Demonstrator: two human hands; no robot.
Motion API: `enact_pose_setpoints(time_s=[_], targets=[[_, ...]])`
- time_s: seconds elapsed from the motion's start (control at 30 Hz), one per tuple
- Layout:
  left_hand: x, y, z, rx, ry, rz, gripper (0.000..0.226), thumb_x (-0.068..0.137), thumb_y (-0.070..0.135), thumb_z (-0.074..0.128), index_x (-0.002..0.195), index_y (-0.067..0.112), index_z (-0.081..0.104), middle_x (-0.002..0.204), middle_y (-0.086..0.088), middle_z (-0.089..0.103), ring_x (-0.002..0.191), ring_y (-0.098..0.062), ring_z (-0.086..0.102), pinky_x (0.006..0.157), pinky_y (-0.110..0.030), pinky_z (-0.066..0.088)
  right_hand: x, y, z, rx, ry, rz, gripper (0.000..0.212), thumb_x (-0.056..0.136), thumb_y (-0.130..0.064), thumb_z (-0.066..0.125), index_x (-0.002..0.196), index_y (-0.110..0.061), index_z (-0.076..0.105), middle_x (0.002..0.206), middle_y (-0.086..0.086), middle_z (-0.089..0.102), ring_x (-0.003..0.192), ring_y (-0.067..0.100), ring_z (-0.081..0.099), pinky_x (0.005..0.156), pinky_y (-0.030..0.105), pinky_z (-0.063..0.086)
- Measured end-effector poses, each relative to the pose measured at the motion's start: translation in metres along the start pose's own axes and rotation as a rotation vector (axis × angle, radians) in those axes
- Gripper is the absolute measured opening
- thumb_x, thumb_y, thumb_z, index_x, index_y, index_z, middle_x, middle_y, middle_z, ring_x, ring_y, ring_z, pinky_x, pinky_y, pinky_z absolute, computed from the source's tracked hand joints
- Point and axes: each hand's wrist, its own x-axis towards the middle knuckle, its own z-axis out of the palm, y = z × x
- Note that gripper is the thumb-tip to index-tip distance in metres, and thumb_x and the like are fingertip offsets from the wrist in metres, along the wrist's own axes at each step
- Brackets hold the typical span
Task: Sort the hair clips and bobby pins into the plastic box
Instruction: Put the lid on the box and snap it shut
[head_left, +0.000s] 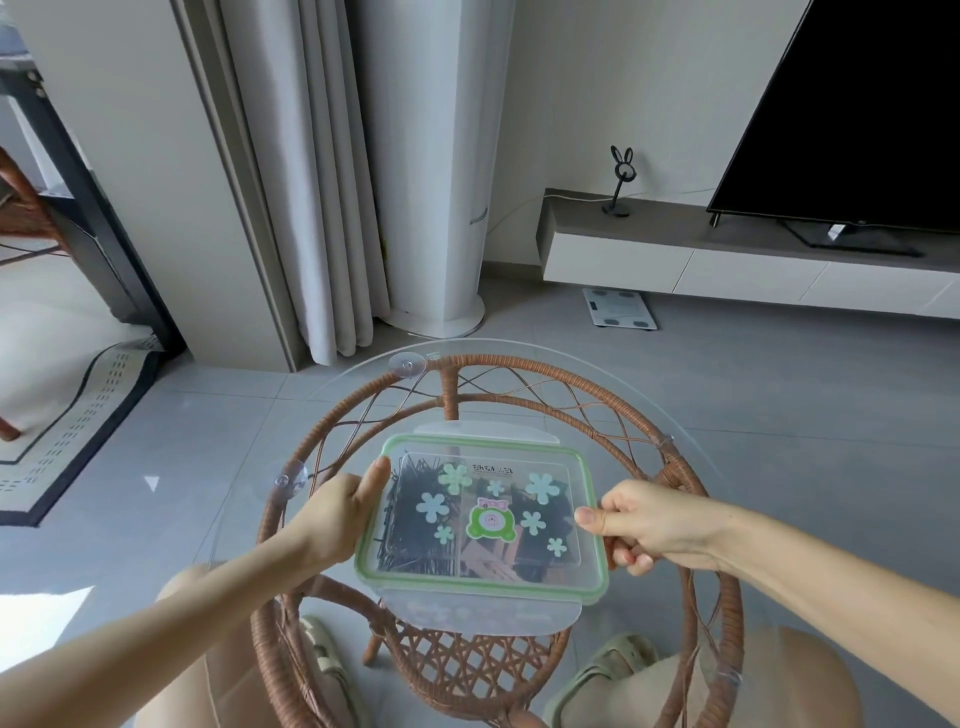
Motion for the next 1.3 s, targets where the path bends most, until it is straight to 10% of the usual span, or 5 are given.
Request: enact_pose_setpoints(time_s=[0.2, 0.37, 0.6, 1.17, 1.3], targets=[[0.049, 0.028, -0.034, 0.555, -0.005, 0.149, 0.067, 0.088, 0.063, 0.019, 0.102, 0.016, 0.065, 0.123, -0.008, 0.059, 0.079, -0.023, 0.059, 0.066, -0.030, 0.045, -0.029, -0.010, 0.069, -0.047, -0.132, 0.058, 0.052, 0.095, -0.040, 0.039, 0.089, 0.008, 0.058, 0.059, 0.009, 0.060, 0.039, 0.009, 0.052, 0.033, 0.015, 0.036], [0.016, 0.046, -0.037, 0.774, 0.439, 0.210, 0.051, 0.093, 0.053, 0.030, 0.088, 0.010, 0.057, 0.062, -0.005, 0.056, 0.050, -0.026, 0.048, 0.045, -0.029, 0.041, -0.021, -0.039, 0.055, -0.564, 0.439, -0.222, 0.057, 0.090, -0.055, 0.035, 0.082, -0.005, 0.063, 0.073, 0.011, 0.069, 0.061, 0.022, 0.064, 0.054, 0.030, 0.053], [-0.067, 0.010, 0.002, 0.707, 0.135, 0.081, 0.065, 0.090, 0.059, 0.014, 0.047, 0.015, 0.036, 0.049, 0.002, 0.040, 0.044, -0.014, 0.045, 0.049, -0.024, 0.043, 0.018, -0.024, 0.059, -0.986, 0.517, -0.432, 0.043, 0.095, -0.048, 0.021, 0.065, -0.020, 0.033, 0.064, -0.007, 0.034, 0.066, 0.018, 0.044, 0.059, 0.028, 0.031], [-0.046, -0.003, -0.001, 0.172, 0.098, -0.029, 0.057, 0.098, 0.042, 0.016, 0.083, 0.005, 0.056, 0.085, -0.018, 0.062, 0.085, -0.032, 0.060, 0.080, -0.037, 0.045, 0.025, -0.016, 0.091, -0.530, 0.513, -0.318, 0.049, 0.091, -0.052, 0.034, 0.062, -0.013, 0.039, 0.058, -0.001, 0.039, 0.054, 0.015, 0.040, 0.051, 0.027, 0.031], [-0.070, -0.006, 0.008, -0.055, 0.083, -0.152, 0.056, 0.086, 0.061, 0.036, 0.110, 0.013, 0.055, 0.108, -0.011, 0.063, 0.099, -0.028, 0.061, 0.093, -0.042, 0.049, 0.018, -0.023, 0.110, 0.102, 0.338, -0.147, 0.055, 0.085, -0.054, 0.049, 0.092, 0.000, 0.053, 0.085, -0.003, 0.050, 0.086, 0.022, 0.062, 0.061, 0.031, 0.057]])
